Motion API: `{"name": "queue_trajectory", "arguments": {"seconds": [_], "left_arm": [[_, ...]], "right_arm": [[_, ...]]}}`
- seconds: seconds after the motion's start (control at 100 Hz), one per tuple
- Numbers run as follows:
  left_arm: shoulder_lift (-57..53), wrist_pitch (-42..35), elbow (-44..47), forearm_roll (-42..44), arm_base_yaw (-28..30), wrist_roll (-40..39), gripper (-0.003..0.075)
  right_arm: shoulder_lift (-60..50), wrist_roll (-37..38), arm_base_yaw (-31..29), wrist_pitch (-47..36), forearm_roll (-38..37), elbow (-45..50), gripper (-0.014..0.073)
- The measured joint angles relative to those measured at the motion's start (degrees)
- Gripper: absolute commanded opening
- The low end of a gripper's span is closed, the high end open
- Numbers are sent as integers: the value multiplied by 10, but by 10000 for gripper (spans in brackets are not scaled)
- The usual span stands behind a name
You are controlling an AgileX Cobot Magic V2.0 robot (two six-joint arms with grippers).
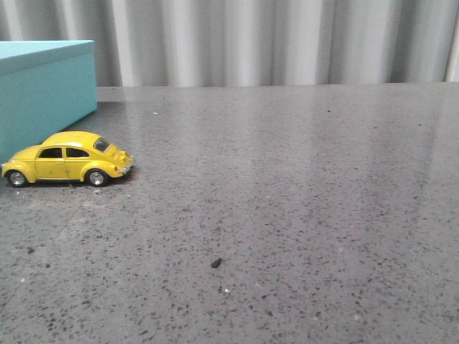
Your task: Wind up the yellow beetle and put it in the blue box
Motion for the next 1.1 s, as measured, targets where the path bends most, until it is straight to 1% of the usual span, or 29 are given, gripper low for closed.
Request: {"name": "queue_trajectory", "arguments": {"seconds": [0.06, 0.1, 0.13, 0.18, 0.2, 0.25, 0.3, 0.35, 0.44, 0.61, 0.92, 1.1], "left_arm": [[26, 16, -23, -5, -16, 26, 22], [45, 26, -34, -9, -29, 45, 67], [58, 30, -44, -15, -39, 57, 106], [83, 36, -55, -22, -56, 75, 202], [89, 36, -59, -25, -64, 81, 227], [113, 38, -67, -29, -83, 96, 330], [134, 40, -75, -30, -101, 107, 400], [155, 43, -83, -31, -119, 123, 442], [194, 59, -101, -32, -149, 162, 452], [272, 115, -144, -32, -193, 236, 452], [425, 254, -252, -28, -250, 350, 452], [489, 274, -276, 15, -290, 398, 452]], "right_arm": [[-29, 0, 0, -18, 0, 27, -41], [-45, 0, 0, -33, 0, 47, -41], [-62, 0, 0, -42, 0, 60, -41], [-85, 0, 0, -57, 0, 84, -41], [-94, 0, 0, -63, 0, 89, -41], [-115, 0, 0, -73, 0, 109, -41], [-135, -1, 0, -79, 0, 123, -41], [-152, -1, 0, -83, 0, 135, -41], [-175, -1, 0, -84, 0, 152, -41], [-199, -1, 0, -84, 0, 166, -41], [-204, -1, 0, -83, 0, 169, -41], [-204, -1, 0, -81, 0, 169, -41]]}}
